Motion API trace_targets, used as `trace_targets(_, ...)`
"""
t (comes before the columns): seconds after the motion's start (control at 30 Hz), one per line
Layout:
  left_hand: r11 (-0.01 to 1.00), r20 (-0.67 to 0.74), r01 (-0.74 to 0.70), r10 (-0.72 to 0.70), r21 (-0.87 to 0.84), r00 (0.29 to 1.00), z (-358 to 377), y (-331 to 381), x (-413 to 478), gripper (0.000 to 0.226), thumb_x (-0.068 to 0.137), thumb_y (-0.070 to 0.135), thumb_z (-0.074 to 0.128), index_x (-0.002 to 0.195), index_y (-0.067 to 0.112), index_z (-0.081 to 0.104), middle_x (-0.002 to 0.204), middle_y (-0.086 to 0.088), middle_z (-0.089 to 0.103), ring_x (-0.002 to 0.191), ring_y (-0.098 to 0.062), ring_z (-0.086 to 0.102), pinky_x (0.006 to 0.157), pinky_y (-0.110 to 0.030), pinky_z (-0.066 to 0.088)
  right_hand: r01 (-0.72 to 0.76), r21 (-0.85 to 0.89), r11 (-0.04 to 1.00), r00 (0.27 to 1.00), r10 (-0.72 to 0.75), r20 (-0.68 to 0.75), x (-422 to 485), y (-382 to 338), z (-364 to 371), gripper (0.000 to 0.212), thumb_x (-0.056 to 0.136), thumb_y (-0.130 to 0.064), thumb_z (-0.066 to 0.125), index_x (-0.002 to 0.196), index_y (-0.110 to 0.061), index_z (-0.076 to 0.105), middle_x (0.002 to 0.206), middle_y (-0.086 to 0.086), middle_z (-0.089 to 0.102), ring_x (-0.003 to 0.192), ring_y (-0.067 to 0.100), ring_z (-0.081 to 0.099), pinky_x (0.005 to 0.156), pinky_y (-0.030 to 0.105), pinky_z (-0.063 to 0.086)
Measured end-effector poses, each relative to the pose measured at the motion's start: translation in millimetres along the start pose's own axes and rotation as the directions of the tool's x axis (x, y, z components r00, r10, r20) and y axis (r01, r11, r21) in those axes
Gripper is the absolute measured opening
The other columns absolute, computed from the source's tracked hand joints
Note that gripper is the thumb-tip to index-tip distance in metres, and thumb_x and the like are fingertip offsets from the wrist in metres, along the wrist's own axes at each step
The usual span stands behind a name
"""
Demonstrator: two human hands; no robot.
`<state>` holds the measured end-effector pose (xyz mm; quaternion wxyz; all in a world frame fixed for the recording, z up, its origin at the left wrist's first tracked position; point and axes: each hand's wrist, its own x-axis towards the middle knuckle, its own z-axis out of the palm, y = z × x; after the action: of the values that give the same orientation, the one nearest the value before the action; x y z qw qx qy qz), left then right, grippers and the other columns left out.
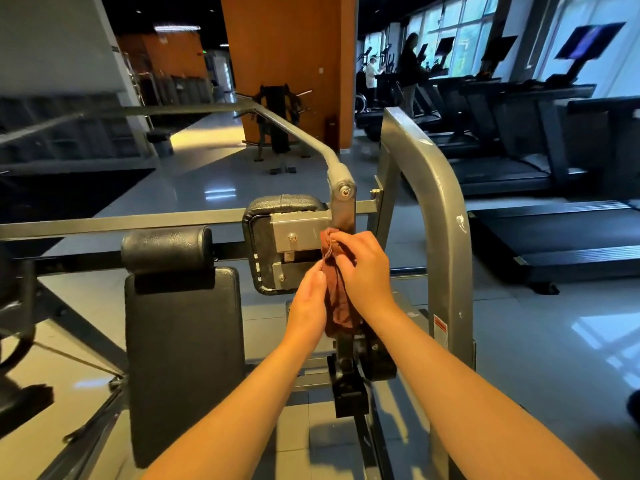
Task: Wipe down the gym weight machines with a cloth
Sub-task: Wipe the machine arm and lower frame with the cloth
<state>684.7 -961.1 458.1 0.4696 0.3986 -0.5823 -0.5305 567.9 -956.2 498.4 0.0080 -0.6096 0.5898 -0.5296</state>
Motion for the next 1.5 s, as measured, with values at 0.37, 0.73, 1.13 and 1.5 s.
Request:
trace_targets(0.37, 0.995, 0.034, 0.058, -0.061, 0.080, 0.998, -46.2, 1.6, -2.0, 0.046, 0.107, 0.041, 0.040, 0.153, 0.036, 0.037, 0.155, 0.010, 0.040, 0.143, -0.009, 0.037, 0.120, -0.042, 0.033, -0.076, 0.092, 0.993, 0.987, 0.089, -0.136, -14.0, -24.1, 14.5, 0.031, 0.098, -0.012, 0.061, 0.128, -0.020, 0.068, 0.108, -0.005, 0.059, 0.099, -0.005, 0.054, 0.086, 0.005, 0.041)
trace_targets(0.73, 0.999, 0.104, 0.042, -0.042, 0.004, 0.994, -65.6, 13.6, 18.6, 0.043, 0.106, 0.048, 0.037, 0.147, 0.038, 0.047, 0.141, 0.009, 0.058, 0.128, -0.006, 0.056, 0.110, -0.037, 0.046, -0.046, 0.031, 0.998, 0.998, 0.047, -0.035, -11.2, -37.5, 46.4, 0.032, 0.093, 0.001, 0.064, 0.120, -0.014, 0.073, 0.106, -0.010, 0.058, 0.096, -0.013, 0.052, 0.089, 0.002, 0.042)
trace_targets(1.13, 0.997, 0.079, 0.018, -0.012, -0.069, 0.997, -58.5, 8.9, 14.7, 0.061, 0.098, 0.055, 0.039, 0.154, 0.030, 0.038, 0.151, 0.006, 0.049, 0.136, -0.010, 0.048, 0.113, -0.039, 0.044, -0.062, 0.027, 0.998, 0.996, 0.064, -0.060, -12.8, -43.8, 49.5, 0.034, 0.096, 0.000, 0.061, 0.125, -0.014, 0.070, 0.111, -0.005, 0.060, 0.098, -0.006, 0.055, 0.090, 0.002, 0.041)
trace_targets(1.5, 0.997, 0.065, -0.021, 0.026, -0.077, 0.998, -54.3, 9.6, 8.7, 0.058, 0.097, 0.054, 0.037, 0.151, 0.033, 0.037, 0.148, 0.011, 0.051, 0.136, -0.005, 0.048, 0.114, -0.034, 0.042, -0.090, 0.032, 0.995, 0.982, 0.094, -0.167, 1.0, -51.4, 42.1, 0.035, 0.096, 0.000, 0.061, 0.128, -0.013, 0.069, 0.109, -0.002, 0.061, 0.096, -0.002, 0.055, 0.087, 0.000, 0.039)
